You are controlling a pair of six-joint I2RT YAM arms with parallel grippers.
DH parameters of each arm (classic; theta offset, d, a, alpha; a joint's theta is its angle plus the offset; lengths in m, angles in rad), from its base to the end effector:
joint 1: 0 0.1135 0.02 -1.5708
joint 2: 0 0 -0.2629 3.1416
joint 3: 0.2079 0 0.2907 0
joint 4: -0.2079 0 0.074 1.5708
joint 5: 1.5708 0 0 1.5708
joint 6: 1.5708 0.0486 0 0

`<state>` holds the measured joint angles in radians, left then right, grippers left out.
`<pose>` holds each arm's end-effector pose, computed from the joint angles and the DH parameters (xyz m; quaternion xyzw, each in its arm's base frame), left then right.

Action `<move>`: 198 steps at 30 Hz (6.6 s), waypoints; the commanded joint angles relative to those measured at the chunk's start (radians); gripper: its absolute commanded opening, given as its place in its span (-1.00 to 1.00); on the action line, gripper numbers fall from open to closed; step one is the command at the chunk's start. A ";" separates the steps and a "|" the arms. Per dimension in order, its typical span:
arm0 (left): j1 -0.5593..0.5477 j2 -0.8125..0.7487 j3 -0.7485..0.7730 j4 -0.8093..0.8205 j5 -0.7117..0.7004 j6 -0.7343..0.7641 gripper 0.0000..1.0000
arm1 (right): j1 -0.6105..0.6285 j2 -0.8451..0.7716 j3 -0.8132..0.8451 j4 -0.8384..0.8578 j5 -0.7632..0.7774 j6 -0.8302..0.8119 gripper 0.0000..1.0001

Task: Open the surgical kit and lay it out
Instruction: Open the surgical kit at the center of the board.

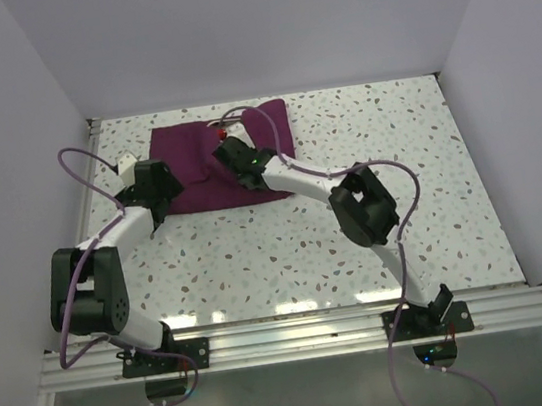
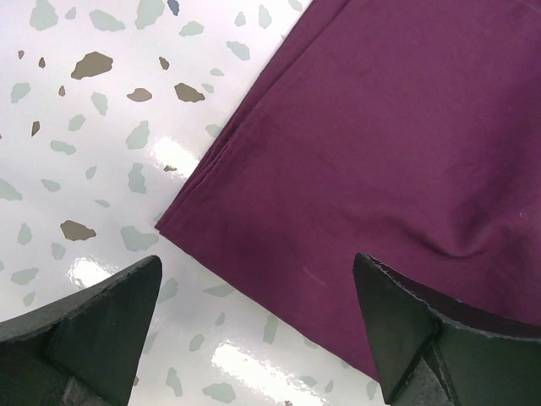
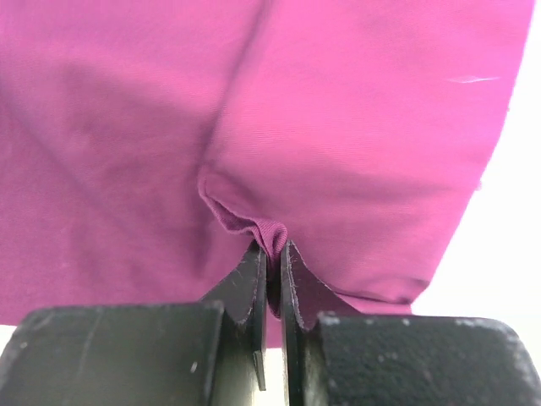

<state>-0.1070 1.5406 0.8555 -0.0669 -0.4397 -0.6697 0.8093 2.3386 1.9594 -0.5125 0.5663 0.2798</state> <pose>0.3566 -0.0175 0.1622 -0.3320 0.8360 0.0381 0.4353 0.4062 0.3883 0.1636 -0.1471 0.8982 -0.0597 0.4100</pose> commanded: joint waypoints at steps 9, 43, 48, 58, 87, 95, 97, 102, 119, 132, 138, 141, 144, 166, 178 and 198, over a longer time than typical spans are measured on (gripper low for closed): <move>0.004 0.007 -0.003 0.052 0.021 0.013 0.99 | -0.281 -0.369 -0.283 0.020 0.244 0.277 -1.00; -0.019 0.620 0.902 0.034 0.568 0.516 0.88 | -0.357 -0.868 -0.850 0.000 -0.029 0.414 0.97; -0.031 0.722 0.956 -0.017 0.642 0.518 0.80 | -0.357 -0.978 -0.880 -0.018 -0.025 0.369 0.97; -0.077 0.750 0.950 -0.030 0.550 0.544 0.75 | -0.358 -1.010 -0.902 0.000 -0.017 0.351 0.97; -0.141 0.684 1.083 -0.123 0.318 0.545 -0.56 | -0.358 -1.006 -0.929 0.014 0.003 0.345 0.97; -0.158 0.641 1.093 -0.151 0.286 0.547 -0.60 | -0.358 -1.007 -0.933 0.017 -0.002 0.343 0.97; -0.166 0.610 1.058 -0.151 0.263 0.545 -0.94 | -0.358 -1.006 -0.938 0.029 -0.003 0.338 0.97; -0.195 0.469 0.808 -0.105 0.202 0.521 -1.00 | -0.357 -0.996 -0.947 0.052 -0.023 0.325 0.97; -0.679 -0.238 -0.031 -0.218 -0.039 0.147 -1.00 | -0.357 -1.075 -0.915 0.071 -0.071 0.325 0.97; -1.007 -0.114 -0.251 -0.310 -0.163 -0.303 -1.00 | -0.358 -0.751 -0.579 0.057 -0.328 0.308 0.97; -1.047 0.025 -0.262 -0.309 -0.185 -0.424 -1.00 | -0.358 -0.431 -0.242 -0.035 -0.463 0.288 0.97; -1.050 0.047 -0.285 -0.271 -0.185 -0.475 -0.45 | -0.355 -0.311 -0.157 -0.075 -0.512 0.289 0.97; -1.050 0.003 -0.341 -0.133 -0.147 -0.441 0.74 | -0.357 -0.253 -0.120 -0.063 -0.523 0.295 0.97; -1.050 -0.050 -0.575 0.372 -0.025 -0.288 0.79 | -0.222 0.114 0.440 -0.322 -0.165 0.131 0.97; -1.048 0.001 -0.595 0.463 0.019 -0.254 0.75 | -0.199 0.191 0.483 -0.343 -0.060 0.116 0.47; -1.050 0.150 -0.558 0.516 0.053 -0.249 0.68 | -0.199 0.064 0.391 -0.294 0.023 0.133 -1.00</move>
<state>-1.1503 1.5970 0.3458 0.7574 -0.5461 -0.8936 0.6094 2.5313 2.3852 -0.8333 0.5327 0.4007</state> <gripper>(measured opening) 0.842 0.014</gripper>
